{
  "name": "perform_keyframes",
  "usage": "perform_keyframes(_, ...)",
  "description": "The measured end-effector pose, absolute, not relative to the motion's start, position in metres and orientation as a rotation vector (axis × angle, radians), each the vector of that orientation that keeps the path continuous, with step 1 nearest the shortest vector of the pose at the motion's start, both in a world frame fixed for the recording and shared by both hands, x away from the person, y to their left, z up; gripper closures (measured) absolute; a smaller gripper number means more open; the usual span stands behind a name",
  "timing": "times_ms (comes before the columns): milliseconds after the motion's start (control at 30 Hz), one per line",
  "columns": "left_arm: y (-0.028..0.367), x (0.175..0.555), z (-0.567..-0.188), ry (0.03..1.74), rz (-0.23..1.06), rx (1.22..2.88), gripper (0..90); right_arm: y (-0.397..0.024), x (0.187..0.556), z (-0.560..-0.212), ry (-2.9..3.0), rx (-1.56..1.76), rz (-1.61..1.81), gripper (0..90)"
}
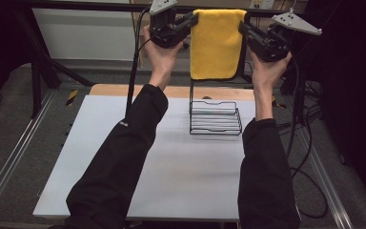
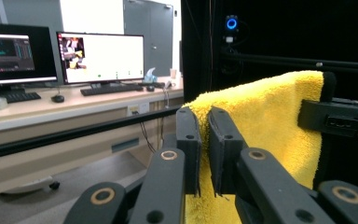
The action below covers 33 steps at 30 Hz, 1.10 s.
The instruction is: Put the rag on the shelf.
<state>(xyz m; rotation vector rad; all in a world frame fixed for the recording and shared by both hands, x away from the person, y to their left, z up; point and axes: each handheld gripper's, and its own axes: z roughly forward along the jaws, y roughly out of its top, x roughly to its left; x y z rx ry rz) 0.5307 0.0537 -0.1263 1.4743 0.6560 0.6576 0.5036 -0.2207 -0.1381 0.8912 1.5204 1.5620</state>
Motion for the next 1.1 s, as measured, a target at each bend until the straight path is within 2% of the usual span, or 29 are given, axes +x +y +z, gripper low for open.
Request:
perform_keyframes(467,0.042,0.532,-0.164,0.632,0.604,1.547,83.3,-0.235,0.504,-0.174,1.567,0.944,1.535,79.1)
perform_keyframes(1100,0.032,0.521,-0.191,0.590,0.559,1.612,83.3,-0.252,0.487,-0.217,1.576,0.999,1.558,79.0)
